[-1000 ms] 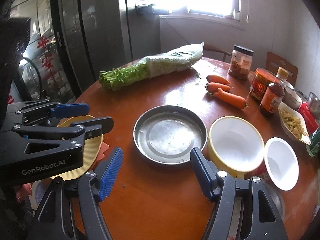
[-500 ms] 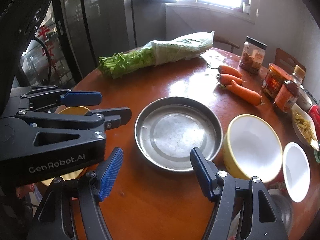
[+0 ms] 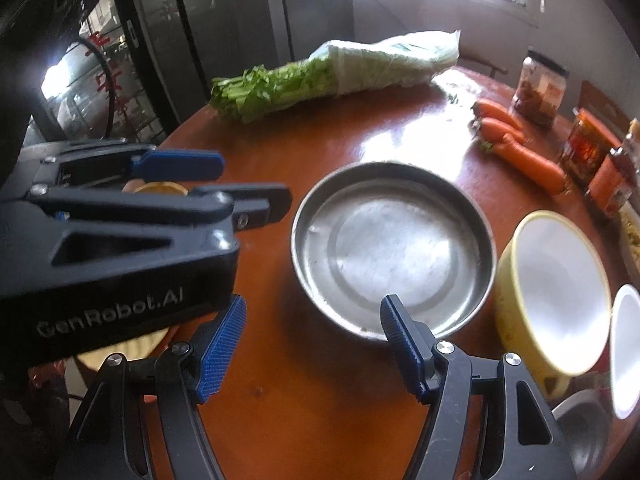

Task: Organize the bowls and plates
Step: 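Withdraw the left gripper from the stacked plate and bowl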

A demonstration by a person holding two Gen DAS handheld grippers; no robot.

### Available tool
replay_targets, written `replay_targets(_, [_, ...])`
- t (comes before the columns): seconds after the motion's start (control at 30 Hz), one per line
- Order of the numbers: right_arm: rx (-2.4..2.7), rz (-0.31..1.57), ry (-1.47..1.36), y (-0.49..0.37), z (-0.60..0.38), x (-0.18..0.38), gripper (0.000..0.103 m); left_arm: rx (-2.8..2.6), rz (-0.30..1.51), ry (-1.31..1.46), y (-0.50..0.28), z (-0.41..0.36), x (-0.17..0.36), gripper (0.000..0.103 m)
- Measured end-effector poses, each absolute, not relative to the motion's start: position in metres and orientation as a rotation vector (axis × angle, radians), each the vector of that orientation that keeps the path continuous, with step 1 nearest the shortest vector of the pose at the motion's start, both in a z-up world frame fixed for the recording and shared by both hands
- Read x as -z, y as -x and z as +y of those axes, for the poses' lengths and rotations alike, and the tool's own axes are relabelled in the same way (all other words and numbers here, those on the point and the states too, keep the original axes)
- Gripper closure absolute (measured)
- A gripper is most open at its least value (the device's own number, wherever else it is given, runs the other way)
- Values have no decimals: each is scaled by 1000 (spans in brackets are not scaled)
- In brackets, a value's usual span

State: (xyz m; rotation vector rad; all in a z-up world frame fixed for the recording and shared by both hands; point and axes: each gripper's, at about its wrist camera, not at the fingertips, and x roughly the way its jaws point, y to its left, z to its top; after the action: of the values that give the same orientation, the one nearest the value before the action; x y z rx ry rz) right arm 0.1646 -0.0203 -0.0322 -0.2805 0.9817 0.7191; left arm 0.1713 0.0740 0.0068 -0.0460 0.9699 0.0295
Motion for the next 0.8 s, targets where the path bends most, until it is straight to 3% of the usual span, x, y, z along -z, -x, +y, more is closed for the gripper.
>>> replay_targets(0.8, [-788,979,359,-57,-63,31,32,27,968,2,-130,32,-4,51])
